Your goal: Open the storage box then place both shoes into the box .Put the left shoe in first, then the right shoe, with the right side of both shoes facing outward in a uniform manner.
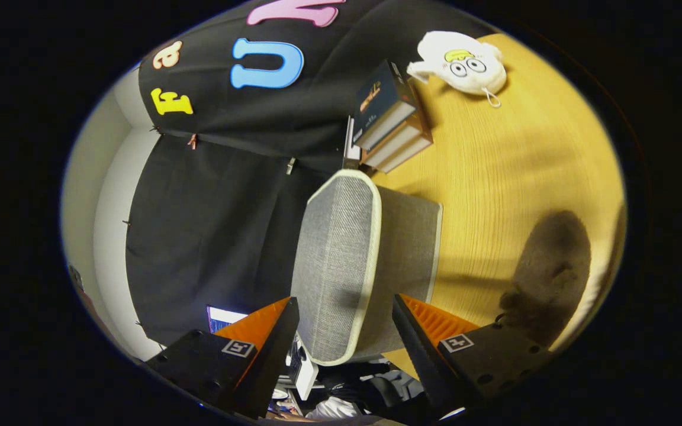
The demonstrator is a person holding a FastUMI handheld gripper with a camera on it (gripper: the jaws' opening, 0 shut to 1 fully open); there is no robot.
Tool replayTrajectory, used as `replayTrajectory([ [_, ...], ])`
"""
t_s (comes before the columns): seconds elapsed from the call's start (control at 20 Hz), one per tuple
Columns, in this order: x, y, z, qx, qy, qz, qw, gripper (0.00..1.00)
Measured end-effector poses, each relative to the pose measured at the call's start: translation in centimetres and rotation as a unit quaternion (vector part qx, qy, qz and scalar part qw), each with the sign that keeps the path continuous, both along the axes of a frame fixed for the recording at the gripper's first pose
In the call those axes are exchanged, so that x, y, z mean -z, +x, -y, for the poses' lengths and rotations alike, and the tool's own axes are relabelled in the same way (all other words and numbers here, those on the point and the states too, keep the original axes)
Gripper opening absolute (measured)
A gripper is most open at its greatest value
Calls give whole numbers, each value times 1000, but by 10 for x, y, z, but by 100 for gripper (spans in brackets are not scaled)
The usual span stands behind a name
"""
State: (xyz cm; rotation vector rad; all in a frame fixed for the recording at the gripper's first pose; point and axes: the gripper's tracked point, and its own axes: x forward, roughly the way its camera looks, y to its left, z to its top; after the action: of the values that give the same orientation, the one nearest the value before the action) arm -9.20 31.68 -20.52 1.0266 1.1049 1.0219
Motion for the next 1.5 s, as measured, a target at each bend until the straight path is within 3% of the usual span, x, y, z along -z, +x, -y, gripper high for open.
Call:
replayTrajectory([
  [0.15, 4, -9, -21, -11, 33, -45, 998, 97],
  [0.3, -5, 2, -32, 15, 89, -87, 992, 94],
  [0.45, -7, 5, -30, 19, 113, -109, 987, 53],
  [0.6, -22, 15, -20, 41, 116, -80, 989, 11],
  [0.65, -25, 16, -19, 45, 108, -72, 990, 8],
  [1.0, -82, 29, -15, 106, 84, -4, 991, 5],
  [1.5, -176, 34, -88, 110, 42, 90, 989, 8],
])
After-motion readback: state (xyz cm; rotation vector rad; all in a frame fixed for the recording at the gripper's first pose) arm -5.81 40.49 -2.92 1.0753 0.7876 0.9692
